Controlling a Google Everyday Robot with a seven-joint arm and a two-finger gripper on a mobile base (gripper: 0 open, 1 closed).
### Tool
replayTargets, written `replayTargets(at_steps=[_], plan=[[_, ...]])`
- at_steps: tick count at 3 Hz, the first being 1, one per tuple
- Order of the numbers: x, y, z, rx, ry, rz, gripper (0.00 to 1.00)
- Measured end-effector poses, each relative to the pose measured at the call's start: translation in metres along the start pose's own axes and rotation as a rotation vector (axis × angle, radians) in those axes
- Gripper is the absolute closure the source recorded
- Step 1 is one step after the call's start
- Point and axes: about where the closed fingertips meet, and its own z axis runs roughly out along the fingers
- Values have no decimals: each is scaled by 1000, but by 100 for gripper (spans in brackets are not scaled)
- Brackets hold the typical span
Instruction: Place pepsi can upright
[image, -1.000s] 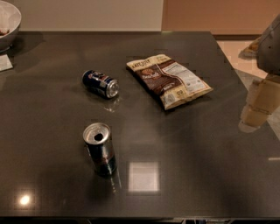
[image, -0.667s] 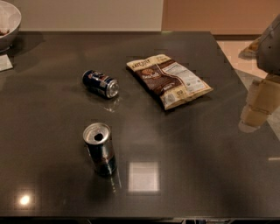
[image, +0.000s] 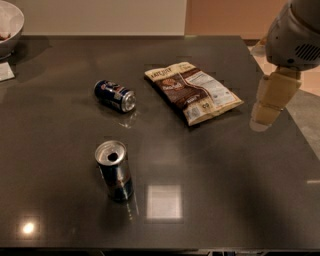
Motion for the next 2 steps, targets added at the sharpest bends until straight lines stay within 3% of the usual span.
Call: replayTargets(at_steps=[2], plan=[[-49,-47,27,-35,-43,-36,0]])
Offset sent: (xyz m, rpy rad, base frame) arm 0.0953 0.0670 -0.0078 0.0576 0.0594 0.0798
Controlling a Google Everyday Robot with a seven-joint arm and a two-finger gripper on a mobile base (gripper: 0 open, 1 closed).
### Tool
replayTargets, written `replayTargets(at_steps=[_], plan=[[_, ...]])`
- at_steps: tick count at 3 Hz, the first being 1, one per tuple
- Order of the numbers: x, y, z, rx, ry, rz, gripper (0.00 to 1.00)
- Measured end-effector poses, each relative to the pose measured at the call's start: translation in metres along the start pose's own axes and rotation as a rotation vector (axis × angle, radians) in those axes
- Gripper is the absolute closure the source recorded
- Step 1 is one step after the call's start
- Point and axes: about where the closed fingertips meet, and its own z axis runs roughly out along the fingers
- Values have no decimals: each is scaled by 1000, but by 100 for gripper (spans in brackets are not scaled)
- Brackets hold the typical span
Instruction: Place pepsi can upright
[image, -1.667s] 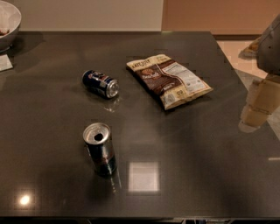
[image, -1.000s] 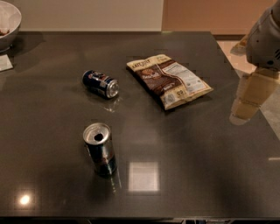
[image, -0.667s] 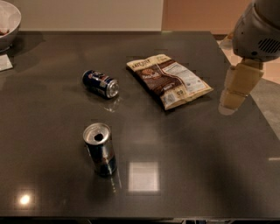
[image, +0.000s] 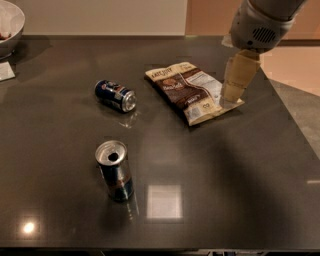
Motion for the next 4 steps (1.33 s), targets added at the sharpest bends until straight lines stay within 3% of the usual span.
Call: replayTargets(at_steps=[2,4], plan=[[-68,-30,45,-14,-46,73,0],[-128,-27,76,-13,-54,165,0]])
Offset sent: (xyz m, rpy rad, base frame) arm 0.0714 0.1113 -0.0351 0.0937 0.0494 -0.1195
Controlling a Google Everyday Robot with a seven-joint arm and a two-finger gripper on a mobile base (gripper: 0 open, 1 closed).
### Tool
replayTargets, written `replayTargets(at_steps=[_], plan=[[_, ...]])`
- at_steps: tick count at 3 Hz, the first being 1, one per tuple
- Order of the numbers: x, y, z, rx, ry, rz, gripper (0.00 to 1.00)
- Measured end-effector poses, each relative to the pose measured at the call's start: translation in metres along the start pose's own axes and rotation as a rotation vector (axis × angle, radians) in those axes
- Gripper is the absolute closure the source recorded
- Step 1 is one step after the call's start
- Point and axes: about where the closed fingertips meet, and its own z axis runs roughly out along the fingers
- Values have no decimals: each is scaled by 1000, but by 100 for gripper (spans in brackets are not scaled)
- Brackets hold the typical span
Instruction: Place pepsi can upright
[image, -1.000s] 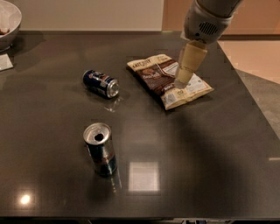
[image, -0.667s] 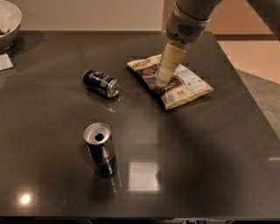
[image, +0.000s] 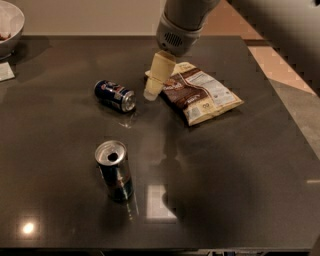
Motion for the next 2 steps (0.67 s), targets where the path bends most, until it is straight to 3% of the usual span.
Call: replayTargets(at_steps=[2], plan=[[-43,11,28,-22,48,62,0]])
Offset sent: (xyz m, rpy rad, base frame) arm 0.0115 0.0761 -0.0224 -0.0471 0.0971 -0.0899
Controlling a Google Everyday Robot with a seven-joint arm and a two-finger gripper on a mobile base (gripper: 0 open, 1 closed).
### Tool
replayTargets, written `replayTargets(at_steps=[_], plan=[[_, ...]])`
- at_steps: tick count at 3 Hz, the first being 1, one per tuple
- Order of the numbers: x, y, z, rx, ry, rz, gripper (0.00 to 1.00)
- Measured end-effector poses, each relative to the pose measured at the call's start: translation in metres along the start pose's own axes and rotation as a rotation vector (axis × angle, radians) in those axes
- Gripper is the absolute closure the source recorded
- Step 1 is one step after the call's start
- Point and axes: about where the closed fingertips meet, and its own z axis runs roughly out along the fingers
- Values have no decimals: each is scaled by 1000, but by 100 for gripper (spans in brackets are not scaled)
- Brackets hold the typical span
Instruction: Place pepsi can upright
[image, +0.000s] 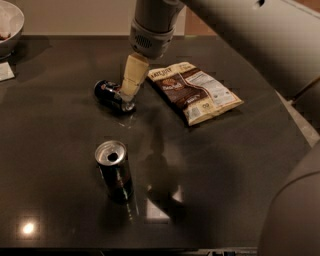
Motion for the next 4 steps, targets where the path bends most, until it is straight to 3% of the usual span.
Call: replayTargets(at_steps=[2,4], plan=[[-31,1,25,20,61,47,0],[-66,-8,58,-3,116,53,0]])
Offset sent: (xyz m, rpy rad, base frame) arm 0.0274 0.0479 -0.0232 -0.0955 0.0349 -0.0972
